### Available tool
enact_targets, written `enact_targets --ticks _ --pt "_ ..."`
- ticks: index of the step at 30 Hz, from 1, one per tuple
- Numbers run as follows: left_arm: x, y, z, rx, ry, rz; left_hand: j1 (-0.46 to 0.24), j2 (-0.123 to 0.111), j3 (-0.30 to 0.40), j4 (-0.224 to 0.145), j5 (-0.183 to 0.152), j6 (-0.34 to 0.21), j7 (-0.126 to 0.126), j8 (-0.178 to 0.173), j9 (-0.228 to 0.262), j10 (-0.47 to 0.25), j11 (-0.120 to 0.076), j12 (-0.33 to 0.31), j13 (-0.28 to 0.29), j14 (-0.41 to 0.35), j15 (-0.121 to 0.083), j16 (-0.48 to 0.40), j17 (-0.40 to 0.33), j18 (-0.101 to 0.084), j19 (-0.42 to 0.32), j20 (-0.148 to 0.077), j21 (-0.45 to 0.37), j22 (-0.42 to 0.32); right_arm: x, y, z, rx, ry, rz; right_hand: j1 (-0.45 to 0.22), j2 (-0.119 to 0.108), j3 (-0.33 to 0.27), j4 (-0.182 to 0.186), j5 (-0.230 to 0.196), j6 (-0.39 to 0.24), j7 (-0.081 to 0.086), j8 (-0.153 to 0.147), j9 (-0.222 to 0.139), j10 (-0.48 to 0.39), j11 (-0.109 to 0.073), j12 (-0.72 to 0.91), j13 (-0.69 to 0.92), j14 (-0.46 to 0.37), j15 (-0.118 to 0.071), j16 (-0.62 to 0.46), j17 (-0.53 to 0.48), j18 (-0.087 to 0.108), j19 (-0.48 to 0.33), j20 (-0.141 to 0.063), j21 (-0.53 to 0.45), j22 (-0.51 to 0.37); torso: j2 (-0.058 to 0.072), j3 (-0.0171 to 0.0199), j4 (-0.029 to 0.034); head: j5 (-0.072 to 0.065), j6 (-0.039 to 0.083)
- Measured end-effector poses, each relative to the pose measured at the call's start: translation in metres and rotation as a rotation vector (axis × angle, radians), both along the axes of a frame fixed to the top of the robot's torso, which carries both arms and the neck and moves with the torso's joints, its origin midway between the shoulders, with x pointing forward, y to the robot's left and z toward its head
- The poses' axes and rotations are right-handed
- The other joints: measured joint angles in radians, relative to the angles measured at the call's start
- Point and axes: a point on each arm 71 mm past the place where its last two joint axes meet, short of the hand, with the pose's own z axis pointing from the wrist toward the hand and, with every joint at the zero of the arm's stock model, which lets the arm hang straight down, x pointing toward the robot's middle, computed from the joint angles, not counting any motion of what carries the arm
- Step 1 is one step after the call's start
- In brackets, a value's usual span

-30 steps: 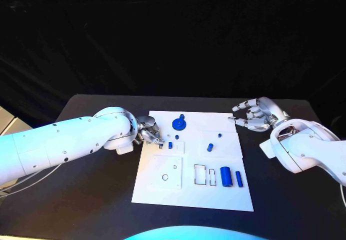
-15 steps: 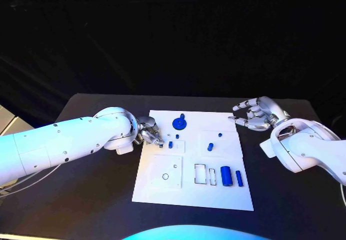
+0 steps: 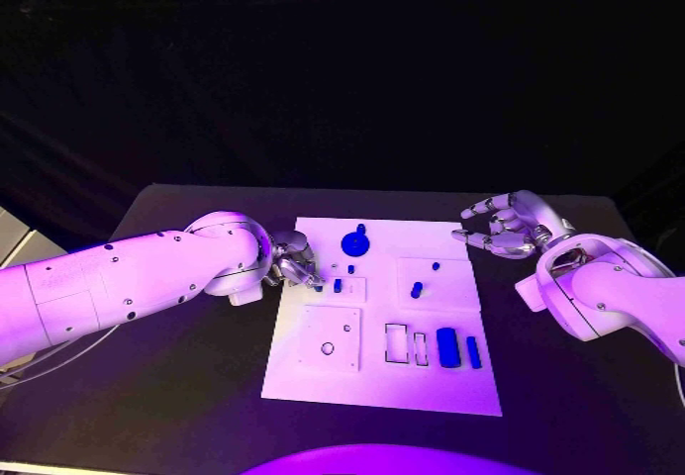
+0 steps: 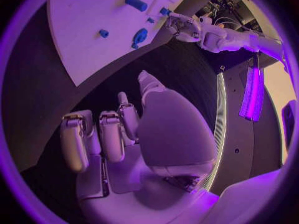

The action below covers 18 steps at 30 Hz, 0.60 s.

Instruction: Assemble the parts on the task board

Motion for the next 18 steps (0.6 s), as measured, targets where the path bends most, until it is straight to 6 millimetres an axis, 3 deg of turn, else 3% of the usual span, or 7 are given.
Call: enact_targets --ticks 18 --pt "0.0010 0.0007 -0.0007 0.005 0.006 0.001 0.000 0.000 0.000 0.000 0.000 0.005 -0.001 -0.001 -0.001 0.000 0.000 0.001 0.001 0.000 0.000 0.000 0.000 0.000 0.000 0.000 0.000 0.002 -0.0002 0.0000 -0.0003 0.000 0.001 0.000 0.000 0.000 0.000 0.000 0.000 0.000 0.000 0.000 0.000 0.000 0.000 0.000 0.000 0.000 0.000 0.000 0.000 0.000 0.000 0.000 0.000 0.000 0.000 0.0010 -0.0004 0.001 0.002"
